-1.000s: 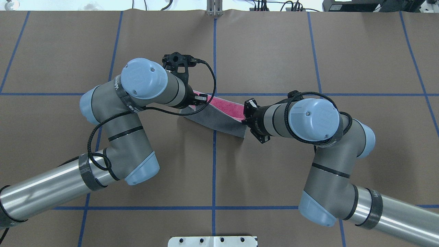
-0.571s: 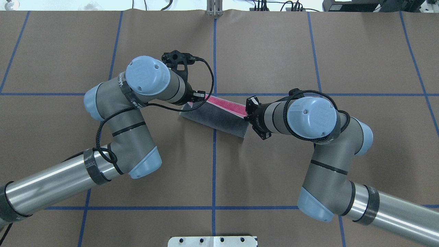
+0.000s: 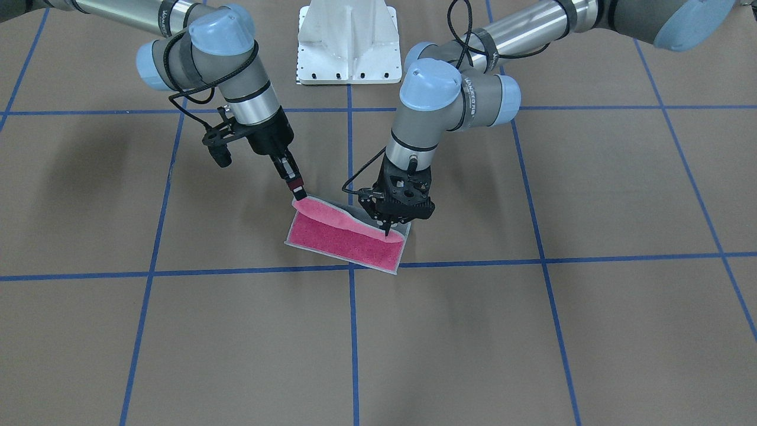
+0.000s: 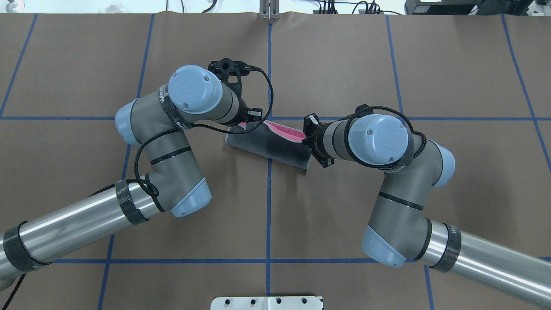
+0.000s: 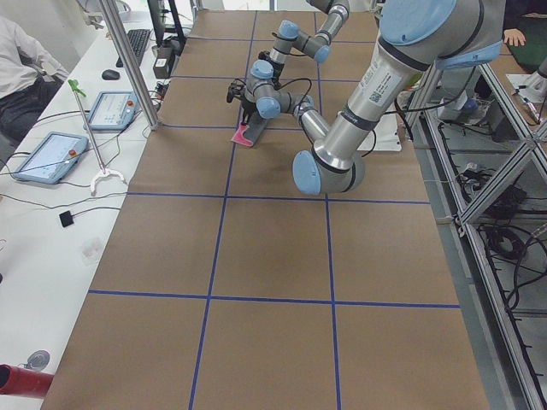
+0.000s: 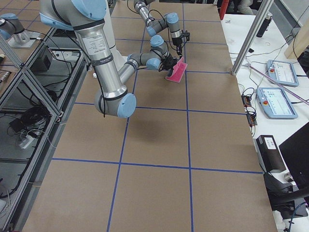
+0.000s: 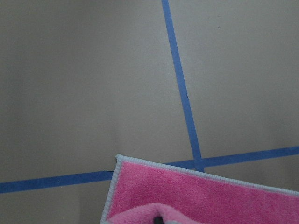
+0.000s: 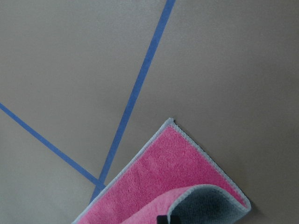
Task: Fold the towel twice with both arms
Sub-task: 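Fold the towel over with the left gripper toward the right gripper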
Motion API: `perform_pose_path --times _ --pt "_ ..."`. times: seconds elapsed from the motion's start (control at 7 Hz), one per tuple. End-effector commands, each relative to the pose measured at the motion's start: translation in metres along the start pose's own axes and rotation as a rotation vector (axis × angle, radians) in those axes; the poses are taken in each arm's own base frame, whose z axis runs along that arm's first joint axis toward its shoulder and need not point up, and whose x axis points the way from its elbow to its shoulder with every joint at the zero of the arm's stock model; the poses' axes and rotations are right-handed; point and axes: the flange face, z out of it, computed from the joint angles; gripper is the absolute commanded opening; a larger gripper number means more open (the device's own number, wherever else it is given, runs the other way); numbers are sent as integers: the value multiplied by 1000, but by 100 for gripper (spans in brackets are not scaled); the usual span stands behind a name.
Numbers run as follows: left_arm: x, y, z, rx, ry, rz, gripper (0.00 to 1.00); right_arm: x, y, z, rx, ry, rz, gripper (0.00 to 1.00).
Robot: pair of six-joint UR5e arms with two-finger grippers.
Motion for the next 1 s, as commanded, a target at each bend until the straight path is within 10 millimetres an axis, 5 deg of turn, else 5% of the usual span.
perform_pose_path --times 0.0,0.43,0.57,0.86 --pt "1 -7 6 0 -14 -5 0 -3 -7 8 7 -6 0 0" --pt "-4 -14 10 2 -26 -11 0 -2 -12 15 9 -8 2 0" --pt "-4 -15 16 3 -25 -11 21 -1 -13 16 11 -6 -37 34" --pt "3 -35 19 26 -9 -29 52 -9 -21 14 20 -15 -66 70"
